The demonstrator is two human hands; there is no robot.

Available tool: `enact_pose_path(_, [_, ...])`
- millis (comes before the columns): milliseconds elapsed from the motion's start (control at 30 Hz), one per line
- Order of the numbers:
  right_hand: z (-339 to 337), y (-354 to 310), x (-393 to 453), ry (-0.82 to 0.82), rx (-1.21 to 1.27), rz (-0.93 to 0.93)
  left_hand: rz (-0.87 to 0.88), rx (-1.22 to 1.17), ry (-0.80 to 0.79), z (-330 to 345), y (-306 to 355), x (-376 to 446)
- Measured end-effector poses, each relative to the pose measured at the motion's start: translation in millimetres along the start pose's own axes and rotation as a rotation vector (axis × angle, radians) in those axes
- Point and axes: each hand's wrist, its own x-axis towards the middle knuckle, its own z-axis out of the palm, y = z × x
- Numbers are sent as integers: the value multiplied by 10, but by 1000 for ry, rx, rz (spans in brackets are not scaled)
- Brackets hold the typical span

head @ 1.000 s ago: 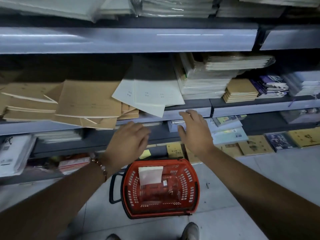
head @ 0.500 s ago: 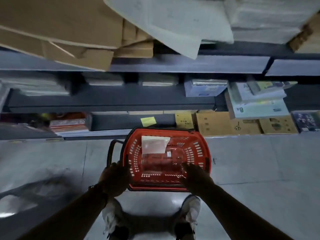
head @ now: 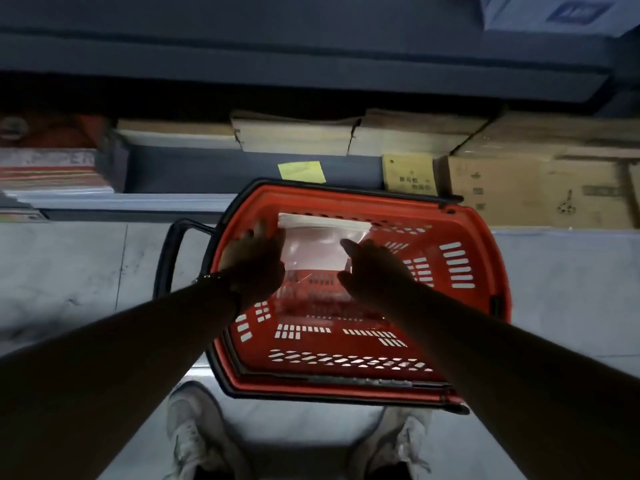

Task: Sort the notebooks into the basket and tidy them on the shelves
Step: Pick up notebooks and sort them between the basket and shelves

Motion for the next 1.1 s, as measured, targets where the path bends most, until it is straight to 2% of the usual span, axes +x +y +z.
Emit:
enact_pose_path(233, [265, -26, 422, 74, -24, -34, -39, 142, 8, 509, 40, 165])
enact_pose_path(433, [390, 32, 537, 135, -42, -33, -37, -45, 152, 592, 62, 258])
enact_pose_path(600, [529, 88, 486, 146, -82, -41, 35, -131, 138, 609, 164, 359])
enact_pose_path(733, [606, 203, 436, 125, -80, -43, 20, -214, 160, 701, 228, 387])
enact_pose_path(833, [683, 297, 370, 117, -10, -12, 49, -202, 129, 778, 240, 307])
enact_pose_path(933, [762, 404, 311, 116, 166, 68, 21, -229, 51, 814, 201, 236])
enact_pose_path(1100, [886, 618, 182, 149, 470, 194, 99, -240, 98, 695, 97, 113])
